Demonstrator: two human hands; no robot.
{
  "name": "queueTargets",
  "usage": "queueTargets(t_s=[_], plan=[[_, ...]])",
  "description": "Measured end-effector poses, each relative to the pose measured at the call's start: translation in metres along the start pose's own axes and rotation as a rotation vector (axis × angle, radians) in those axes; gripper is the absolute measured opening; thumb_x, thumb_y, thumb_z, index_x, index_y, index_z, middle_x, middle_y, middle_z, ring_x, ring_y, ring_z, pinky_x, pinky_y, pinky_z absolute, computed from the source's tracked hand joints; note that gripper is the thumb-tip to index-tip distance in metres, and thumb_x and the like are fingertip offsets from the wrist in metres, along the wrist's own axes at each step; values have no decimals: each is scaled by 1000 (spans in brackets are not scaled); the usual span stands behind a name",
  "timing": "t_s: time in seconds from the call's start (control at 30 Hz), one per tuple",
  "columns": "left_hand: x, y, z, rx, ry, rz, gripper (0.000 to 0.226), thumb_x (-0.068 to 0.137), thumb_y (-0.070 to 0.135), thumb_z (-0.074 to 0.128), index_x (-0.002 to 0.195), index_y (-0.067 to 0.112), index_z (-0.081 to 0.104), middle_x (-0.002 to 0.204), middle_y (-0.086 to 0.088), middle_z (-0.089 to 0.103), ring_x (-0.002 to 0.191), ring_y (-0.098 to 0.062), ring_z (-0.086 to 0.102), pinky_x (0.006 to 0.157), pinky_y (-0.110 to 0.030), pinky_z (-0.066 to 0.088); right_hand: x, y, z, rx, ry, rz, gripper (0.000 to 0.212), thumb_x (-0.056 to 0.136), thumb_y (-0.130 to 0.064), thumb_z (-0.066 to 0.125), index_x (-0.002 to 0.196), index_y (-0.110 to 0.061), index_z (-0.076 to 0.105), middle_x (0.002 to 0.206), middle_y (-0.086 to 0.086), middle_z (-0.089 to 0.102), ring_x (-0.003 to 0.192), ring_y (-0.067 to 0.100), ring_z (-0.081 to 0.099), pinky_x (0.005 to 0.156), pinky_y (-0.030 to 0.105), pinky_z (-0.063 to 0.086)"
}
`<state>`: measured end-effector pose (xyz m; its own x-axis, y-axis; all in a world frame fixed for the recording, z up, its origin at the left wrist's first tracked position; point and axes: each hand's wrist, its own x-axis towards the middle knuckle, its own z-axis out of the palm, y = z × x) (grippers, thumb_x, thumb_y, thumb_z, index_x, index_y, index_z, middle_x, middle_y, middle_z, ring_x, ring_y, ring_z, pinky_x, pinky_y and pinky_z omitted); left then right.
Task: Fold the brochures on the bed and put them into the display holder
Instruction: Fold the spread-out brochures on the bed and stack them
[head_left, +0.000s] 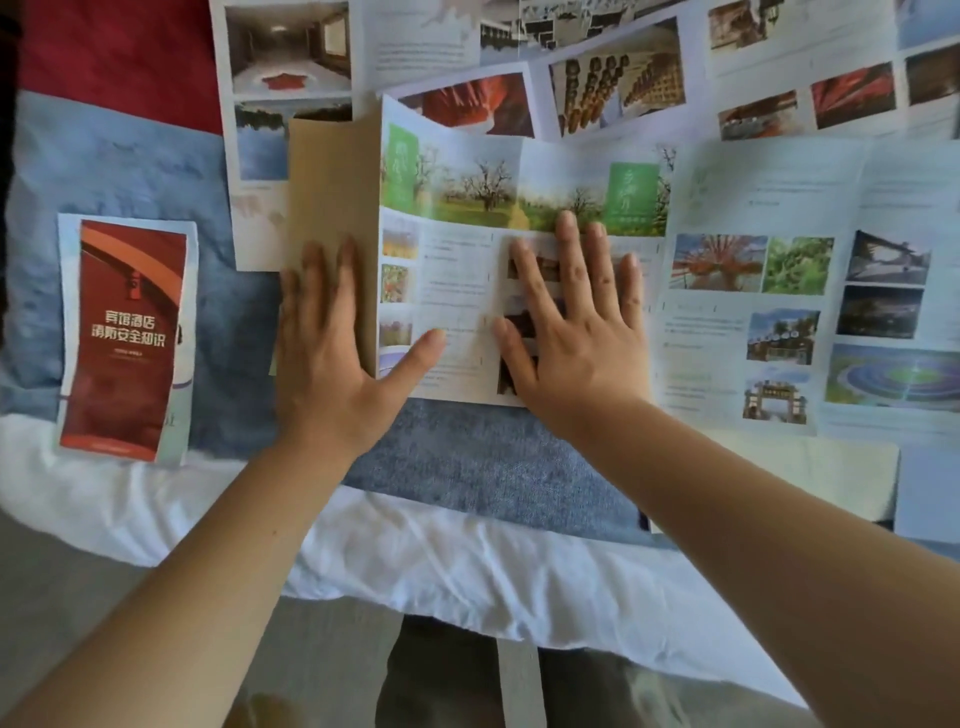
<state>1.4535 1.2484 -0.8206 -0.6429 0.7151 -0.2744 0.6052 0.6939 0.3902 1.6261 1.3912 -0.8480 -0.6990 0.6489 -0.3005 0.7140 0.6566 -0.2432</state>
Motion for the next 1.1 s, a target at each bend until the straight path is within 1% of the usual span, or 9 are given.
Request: queueTargets(t_s=[0.1, 0.17, 0.27, 0.33, 0.47, 0.63, 0.87, 1.0, 1.1], plan=[[-13, 19, -1, -43, -15, 58, 98, 89, 68, 44, 165, 19, 7, 172, -12, 7, 159, -27, 0, 128, -52, 7, 0, -13, -5, 66, -60, -71, 73, 103, -58, 28, 166, -32, 2, 172, 7, -18, 158, 27, -20, 128, 49, -8], [-22, 33, 0, -19, -16, 106, 92, 88, 56, 45, 164, 22, 6, 172, -13, 8, 159, -31, 4, 127, -53, 11, 0, -18, -10, 92, -109, -117, 76, 100, -52, 35, 166, -32, 2, 171, 6, -22, 157, 25, -23, 128, 47, -11], [-29, 55, 5, 21, -14, 111, 89, 84, 37, 46, 163, 28, 6, 172, -12, 9, 158, -35, 9, 127, -55, 14, 0, -1, -20, -9, -96, -84, 77, 102, -50, 28, 166, -21, -3, 169, 9, -28, 156, 25, -27, 127, 46, -14], [-30, 68, 10, 40, -44, 78, 91, 82, 34, 43, 164, 29, 4, 172, -11, 6, 158, -34, 7, 127, -54, 12, -6, 30, -30, -98, -42, 24, 76, 105, -53, 19, 165, -15, -8, 169, 11, -28, 155, 27, -27, 126, 48, -15], [-30, 85, 22, 84, -89, 61, 90, 84, 37, 38, 164, 30, -1, 172, -13, -2, 159, -35, -1, 127, -54, 7, -33, 117, -49, -134, -4, 217, 76, 105, -61, 18, 166, -21, -4, 171, 13, -18, 157, 32, -20, 127, 52, -12], [-24, 109, 33, 66, -53, 29, 86, 85, 39, 34, 164, 36, 1, 171, -17, -5, 156, -45, 1, 126, -59, 3, -59, 184, -50, -111, -33, 131, 72, 105, -66, 11, 166, -31, -6, 173, 4, -15, 158, 28, -19, 127, 48, -11], [-15, 156, 63, 63, -65, 58, 77, 92, 54, 30, 161, 43, -2, 169, -16, -17, 155, -46, -3, 121, -69, 6, -61, 179, -29, -34, 79, 132, 69, 107, -61, 16, 166, -30, 0, 174, 3, -8, 160, 27, -13, 129, 48, -5], [-3, 167, 90, 239, -80, 121, 79, 93, 74, 27, 160, 47, -4, 170, -15, -15, 156, -45, -7, 118, -72, 0, -61, 162, -22, 3, 127, 117, 69, 108, -59, 22, 167, -28, 6, 175, 4, -2, 160, 29, -7, 129, 51, 2], [8, 156, 98, 338, -52, 160, 81, 93, 79, 24, 161, 45, -2, 171, -14, -10, 156, -45, -7, 117, -74, -1, -60, 150, -18, 13, 127, 120, 70, 108, -59, 22, 167, -26, 4, 175, 4, -5, 160, 29, -10, 129, 53, 2]])
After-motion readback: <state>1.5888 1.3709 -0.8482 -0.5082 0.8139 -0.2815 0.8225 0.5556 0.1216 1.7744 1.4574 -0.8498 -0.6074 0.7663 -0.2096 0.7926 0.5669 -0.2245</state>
